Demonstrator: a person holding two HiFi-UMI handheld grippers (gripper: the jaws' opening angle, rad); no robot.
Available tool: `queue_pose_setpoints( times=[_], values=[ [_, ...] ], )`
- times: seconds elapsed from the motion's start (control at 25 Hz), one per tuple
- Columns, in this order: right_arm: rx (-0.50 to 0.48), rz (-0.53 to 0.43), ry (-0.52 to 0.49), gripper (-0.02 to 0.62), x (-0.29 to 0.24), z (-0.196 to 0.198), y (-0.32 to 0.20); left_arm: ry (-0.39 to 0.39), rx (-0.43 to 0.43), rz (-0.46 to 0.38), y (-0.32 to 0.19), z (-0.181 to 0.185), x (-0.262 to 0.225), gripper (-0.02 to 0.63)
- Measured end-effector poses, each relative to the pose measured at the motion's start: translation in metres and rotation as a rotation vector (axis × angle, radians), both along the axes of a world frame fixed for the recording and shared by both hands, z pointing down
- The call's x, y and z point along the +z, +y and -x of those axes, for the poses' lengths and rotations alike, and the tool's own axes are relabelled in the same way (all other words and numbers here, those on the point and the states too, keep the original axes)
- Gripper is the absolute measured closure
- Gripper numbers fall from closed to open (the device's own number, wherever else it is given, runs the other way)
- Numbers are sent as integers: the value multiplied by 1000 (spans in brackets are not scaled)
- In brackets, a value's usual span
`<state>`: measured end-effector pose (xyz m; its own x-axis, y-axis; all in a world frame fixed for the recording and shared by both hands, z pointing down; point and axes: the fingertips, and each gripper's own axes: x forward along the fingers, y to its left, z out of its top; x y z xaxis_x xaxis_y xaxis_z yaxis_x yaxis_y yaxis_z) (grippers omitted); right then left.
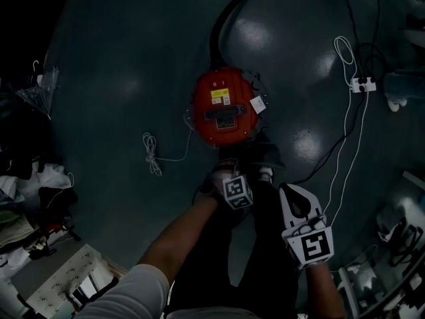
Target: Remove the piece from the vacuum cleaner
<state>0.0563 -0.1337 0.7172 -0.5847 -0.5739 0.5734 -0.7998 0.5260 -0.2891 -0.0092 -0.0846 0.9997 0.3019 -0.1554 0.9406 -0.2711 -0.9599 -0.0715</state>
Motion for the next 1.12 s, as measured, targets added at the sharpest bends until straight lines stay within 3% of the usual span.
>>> queue_pose_setpoints(
  times=[0.64,0.88,1.0,1.12],
  values=[
    [-6,32,-1,578,3,6,11,49,29,137,19,-1,-3,577],
    [-7,32,-5,578,3,8,19,68,42,150,21,0,-6,577],
    [-3,33,-1,578,3,7,23,85,109,166,40,-4,-9,578],
    [4,32,2,578,0,6,23,95,78,162,50,-2,-11,578]
  ],
)
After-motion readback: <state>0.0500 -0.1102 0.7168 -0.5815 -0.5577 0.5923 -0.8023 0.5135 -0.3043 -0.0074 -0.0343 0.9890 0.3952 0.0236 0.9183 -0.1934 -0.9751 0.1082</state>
